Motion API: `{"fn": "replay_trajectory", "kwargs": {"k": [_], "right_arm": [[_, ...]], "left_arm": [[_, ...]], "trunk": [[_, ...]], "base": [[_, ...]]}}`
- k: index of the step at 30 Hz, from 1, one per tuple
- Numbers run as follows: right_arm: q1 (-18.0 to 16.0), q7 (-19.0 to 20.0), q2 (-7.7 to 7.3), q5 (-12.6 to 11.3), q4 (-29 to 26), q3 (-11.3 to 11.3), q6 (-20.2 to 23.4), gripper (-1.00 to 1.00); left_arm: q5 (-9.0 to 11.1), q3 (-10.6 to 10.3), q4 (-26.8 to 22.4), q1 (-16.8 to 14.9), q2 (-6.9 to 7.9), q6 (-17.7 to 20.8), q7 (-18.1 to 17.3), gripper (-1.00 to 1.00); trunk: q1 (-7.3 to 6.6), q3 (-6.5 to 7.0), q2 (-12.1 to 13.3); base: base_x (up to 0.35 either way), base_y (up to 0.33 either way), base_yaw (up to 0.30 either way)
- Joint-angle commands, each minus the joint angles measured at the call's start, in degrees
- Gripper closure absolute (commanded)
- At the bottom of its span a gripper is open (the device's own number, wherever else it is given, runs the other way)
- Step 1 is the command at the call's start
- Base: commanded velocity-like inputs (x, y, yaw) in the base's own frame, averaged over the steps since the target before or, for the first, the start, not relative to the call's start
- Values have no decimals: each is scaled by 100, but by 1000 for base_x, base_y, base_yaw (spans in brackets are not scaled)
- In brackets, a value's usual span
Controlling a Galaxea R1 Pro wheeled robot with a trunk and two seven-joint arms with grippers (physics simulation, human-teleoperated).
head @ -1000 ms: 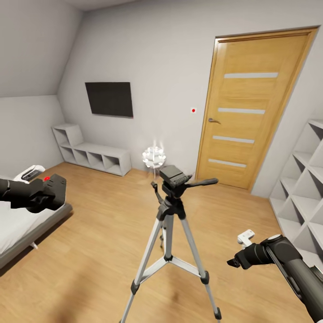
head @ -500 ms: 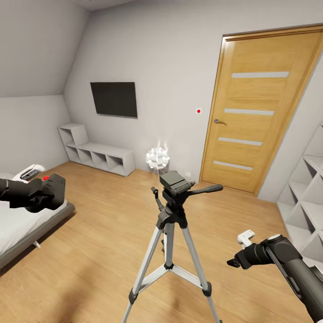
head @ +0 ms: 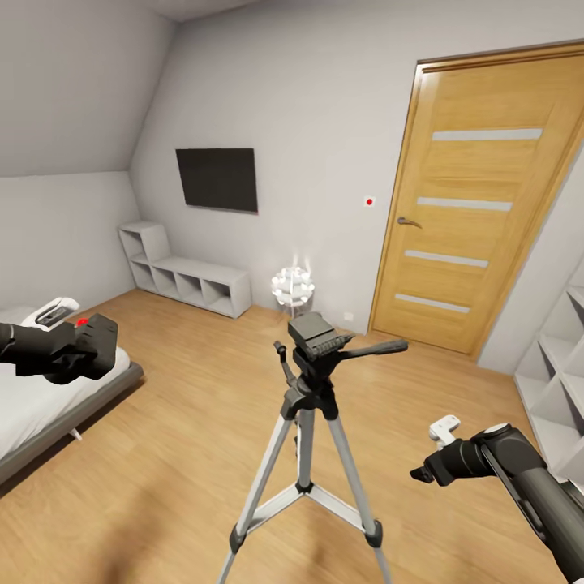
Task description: Attach the digital camera to the camera tripod in the bedroom.
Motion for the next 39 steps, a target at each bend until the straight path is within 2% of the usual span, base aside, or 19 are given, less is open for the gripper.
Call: {"fn": "replay_trajectory", "kwargs": {"k": [1,11,16,29,39], "right_arm": [[-6,52,-6,61,-13,8,11,-100],[-6,52,-4,61,-35,11,11,-100],[-6,52,-3,61,-37,12,11,-100],[-6,52,-2,61,-38,16,11,-100],[-6,52,-2,61,-38,20,-20,-100]], "left_arm": [[51,-15,-1,-17,7,4,46,100],[52,-11,-13,-17,17,4,46,100],[47,109,-28,-13,19,4,46,100],[43,183,-78,-10,15,6,46,100],[67,195,-82,-32,5,9,46,100]], "trunk": [[4,-12,-12],[4,-12,-12],[4,-12,-12],[4,-12,-12],[4,-12,-12]], "base": [[30,-68,8],[16,-32,3],[138,-141,18],[55,-61,159],[3,-3,36]]}}
